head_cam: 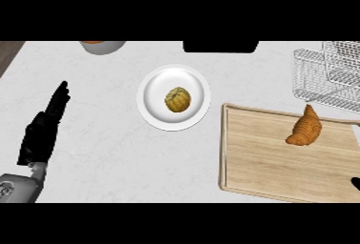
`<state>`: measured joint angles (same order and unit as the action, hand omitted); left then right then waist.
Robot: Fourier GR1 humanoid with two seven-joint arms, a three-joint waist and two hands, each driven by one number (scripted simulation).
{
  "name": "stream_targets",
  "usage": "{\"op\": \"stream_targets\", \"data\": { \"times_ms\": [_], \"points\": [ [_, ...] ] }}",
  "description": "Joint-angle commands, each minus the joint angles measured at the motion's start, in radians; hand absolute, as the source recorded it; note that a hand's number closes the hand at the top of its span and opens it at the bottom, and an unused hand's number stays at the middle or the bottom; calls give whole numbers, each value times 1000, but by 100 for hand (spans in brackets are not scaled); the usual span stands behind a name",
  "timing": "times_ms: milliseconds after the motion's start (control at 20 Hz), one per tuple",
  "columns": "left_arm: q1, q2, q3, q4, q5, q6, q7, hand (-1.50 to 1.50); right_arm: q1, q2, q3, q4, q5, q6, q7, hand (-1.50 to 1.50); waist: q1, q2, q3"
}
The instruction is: Pick the croissant from the tray and place it in the tiered basket
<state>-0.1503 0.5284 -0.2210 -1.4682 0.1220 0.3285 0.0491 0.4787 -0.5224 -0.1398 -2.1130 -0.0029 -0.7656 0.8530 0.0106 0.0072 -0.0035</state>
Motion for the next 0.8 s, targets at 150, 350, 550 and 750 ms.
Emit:
{"op": "stream_targets", "data": {
  "times_ms": [150,350,550,750],
  "points": [
    [-26,-69,-27,40,-51,11,-7,0,-239,-131,1,46,21,46,407,-150,6,-1,1],
    [4,-64,4,28,-51,-4,-11,0,-291,-137,12,82,6,95,456,-150,0,-6,2],
    [0,-37,61,38,-27,-40,-13,0,-324,-106,82,163,29,120,439,-150,-4,-6,2],
    [23,-62,45,-2,-64,-31,-4,0,-430,-82,93,300,29,139,411,-150,2,-6,3]
  ]
}}
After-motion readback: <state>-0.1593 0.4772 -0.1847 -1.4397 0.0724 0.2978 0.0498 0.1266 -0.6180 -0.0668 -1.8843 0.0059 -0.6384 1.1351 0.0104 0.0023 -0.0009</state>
